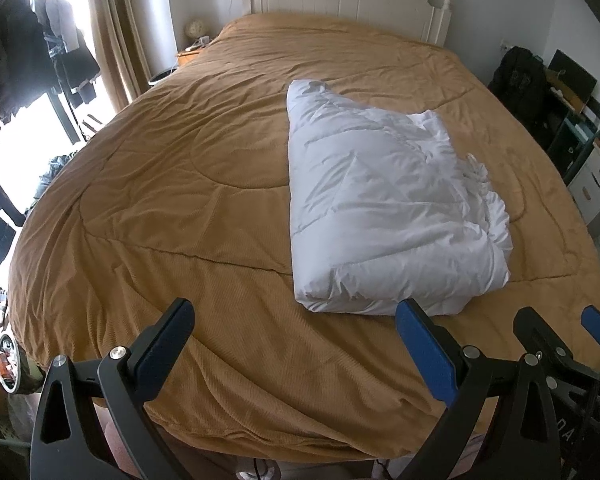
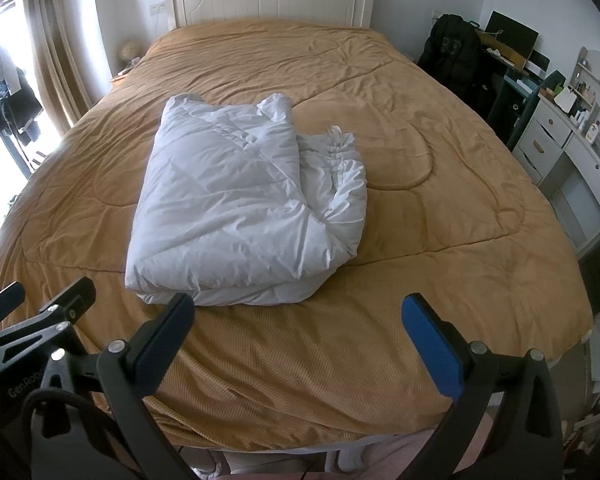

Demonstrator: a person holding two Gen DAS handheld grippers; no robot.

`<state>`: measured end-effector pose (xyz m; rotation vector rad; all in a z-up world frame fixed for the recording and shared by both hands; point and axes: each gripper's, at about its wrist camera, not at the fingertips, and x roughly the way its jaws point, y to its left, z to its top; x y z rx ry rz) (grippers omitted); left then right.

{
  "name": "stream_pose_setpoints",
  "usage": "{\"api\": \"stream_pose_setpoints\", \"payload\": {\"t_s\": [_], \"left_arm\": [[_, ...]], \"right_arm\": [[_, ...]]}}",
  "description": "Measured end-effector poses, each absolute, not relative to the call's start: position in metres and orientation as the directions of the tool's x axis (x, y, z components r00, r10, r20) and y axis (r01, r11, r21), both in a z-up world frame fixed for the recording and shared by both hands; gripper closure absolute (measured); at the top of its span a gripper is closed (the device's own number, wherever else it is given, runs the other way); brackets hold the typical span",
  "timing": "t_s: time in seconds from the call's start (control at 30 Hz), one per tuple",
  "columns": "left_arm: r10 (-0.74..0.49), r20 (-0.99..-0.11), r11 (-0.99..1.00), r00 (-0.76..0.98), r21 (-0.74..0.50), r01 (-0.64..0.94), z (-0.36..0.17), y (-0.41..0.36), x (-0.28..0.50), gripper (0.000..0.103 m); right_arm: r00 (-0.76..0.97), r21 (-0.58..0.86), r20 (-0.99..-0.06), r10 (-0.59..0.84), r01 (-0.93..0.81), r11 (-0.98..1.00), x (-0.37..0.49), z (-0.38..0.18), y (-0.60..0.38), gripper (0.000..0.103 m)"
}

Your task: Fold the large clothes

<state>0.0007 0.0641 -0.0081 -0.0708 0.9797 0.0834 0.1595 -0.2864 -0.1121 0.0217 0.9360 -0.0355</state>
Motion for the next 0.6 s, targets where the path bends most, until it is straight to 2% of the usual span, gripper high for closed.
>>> {"api": "stream_pose_setpoints", "payload": {"t_s": [0.6], "left_arm": [[0.039,-0.829,0.994,0.558,-0.024,-0.104,-0.0050,0.0624,-0.0012,0.002]], "right_arm": [[0.591,0.006,-0.807,-0.021,0.044,0.999,0.1575,-0.1113,-0.2869,0.000]]}}
